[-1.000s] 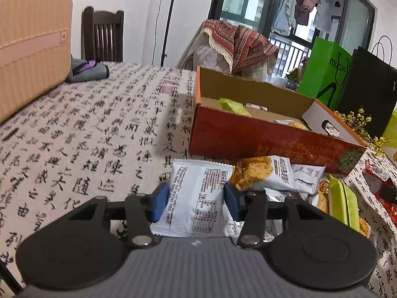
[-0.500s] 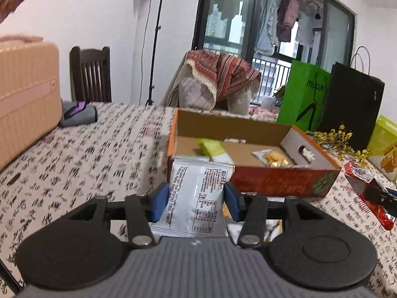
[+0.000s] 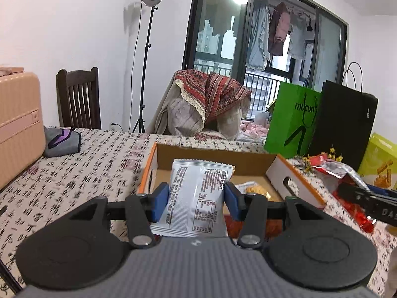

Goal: Organize snacks
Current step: 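Carry both packets into the orange box and open both grippers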

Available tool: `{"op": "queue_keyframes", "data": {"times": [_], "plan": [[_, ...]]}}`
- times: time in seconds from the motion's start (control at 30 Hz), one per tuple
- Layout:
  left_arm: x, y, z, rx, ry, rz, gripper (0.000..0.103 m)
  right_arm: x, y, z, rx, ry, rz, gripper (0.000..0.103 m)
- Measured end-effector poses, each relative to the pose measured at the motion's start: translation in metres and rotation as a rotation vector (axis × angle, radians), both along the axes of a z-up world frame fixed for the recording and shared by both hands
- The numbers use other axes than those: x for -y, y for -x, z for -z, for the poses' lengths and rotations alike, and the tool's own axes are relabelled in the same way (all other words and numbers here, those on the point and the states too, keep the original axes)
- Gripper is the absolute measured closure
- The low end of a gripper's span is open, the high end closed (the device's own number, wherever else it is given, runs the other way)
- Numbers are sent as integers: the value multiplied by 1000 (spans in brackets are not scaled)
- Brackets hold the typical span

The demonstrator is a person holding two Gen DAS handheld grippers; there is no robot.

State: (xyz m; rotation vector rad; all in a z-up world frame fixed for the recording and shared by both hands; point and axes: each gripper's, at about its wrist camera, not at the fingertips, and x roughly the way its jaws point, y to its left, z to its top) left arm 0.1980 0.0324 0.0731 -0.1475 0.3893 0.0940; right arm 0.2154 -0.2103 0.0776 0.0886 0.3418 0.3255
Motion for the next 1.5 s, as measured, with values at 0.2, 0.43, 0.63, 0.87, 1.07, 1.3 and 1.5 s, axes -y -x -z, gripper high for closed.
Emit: {"op": "queue_keyframes", "data": {"times": [0.2, 0.43, 0.63, 0.87, 1.07, 1.3, 1.5], "plan": [[4, -27, -7, 11, 20, -21, 53, -21, -28, -9, -7, 16, 7, 44], [6, -59, -8, 13, 8, -44, 53, -40, -67, -11, -41, 12, 19, 44], [2, -93, 2, -16, 2, -88, 53, -55, -100, 1, -87, 8, 26, 44], [-11, -114, 28, -54, 21, -117, 53, -54, -122, 24, -104, -21, 18, 44], [-18, -121, 43, -90, 27, -113, 53, -57, -128, 39, -132, -14, -18, 44], [-20, -108, 40, -35, 50, -124, 15, -55, -128, 44, -164, -16, -58, 21], [-22, -104, 38, -22, 81, -115, 0, -49, -125, 42, -150, -45, -52, 0]]}}
